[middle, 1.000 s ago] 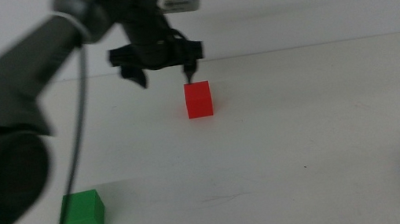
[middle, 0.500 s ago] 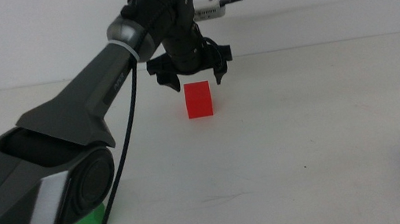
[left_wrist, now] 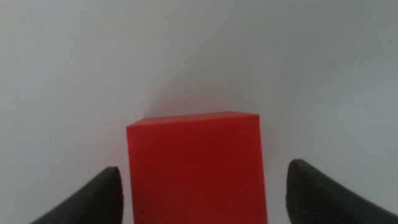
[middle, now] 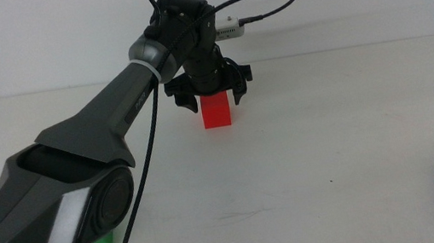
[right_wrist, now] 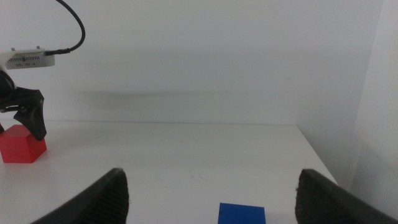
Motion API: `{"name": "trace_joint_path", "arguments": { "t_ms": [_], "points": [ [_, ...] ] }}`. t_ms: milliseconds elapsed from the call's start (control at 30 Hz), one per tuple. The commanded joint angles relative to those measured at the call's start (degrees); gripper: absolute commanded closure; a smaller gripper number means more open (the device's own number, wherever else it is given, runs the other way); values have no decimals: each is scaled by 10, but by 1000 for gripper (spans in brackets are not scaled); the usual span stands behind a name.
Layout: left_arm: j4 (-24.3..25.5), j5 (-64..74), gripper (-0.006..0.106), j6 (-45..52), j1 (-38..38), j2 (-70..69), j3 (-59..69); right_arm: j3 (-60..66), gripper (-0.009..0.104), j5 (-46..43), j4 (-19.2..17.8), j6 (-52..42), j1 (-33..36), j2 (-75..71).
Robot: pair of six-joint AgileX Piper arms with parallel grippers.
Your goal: Stack red cubes first, then green, then blue cubes in a specific spot.
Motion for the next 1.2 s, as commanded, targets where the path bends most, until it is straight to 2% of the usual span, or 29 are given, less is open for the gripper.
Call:
{"name": "trace_joint_path", "arguments": {
  "t_ms": [0, 333, 367, 400, 533, 700, 800, 1000, 1067, 1167],
  "points": [
    [2, -22, 19, -10, 1, -40, -19, -12, 1, -45, -2, -5, 1, -9],
    [2, -25, 70, -23, 1, -36, -19, -12, 1, -45, -2, -5, 1, -9],
    [-13, -7, 81, -25, 1, -41, -19, -12, 1, -45, -2, -5, 1, -9],
    [-22, -2, 83, -25, 1, -45, -19, -12, 1, -45, -2, -5, 1, -9],
    [-22, 19, 85, -23, -9, -70, -19, -12, 1, -45, -2, -5, 1, -9],
    [14, 65, 85, -8, -35, -117, -9, -12, 1, -45, -2, -5, 1, -9],
    [15, 65, 85, -18, -48, -146, 20, -12, 1, -45, -2, -5, 1, -9],
    [33, 56, 85, -59, -78, -219, 138, -12, 1, -45, -2, -5, 1, -9],
    [56, 31, 85, -71, -89, -254, 200, -12, 1, -45, -2, -5, 1, -9],
    [60, -30, 85, -90, -98, -313, 299, -12, 1, -45, -2, -5, 1, -9]
  ]
}}
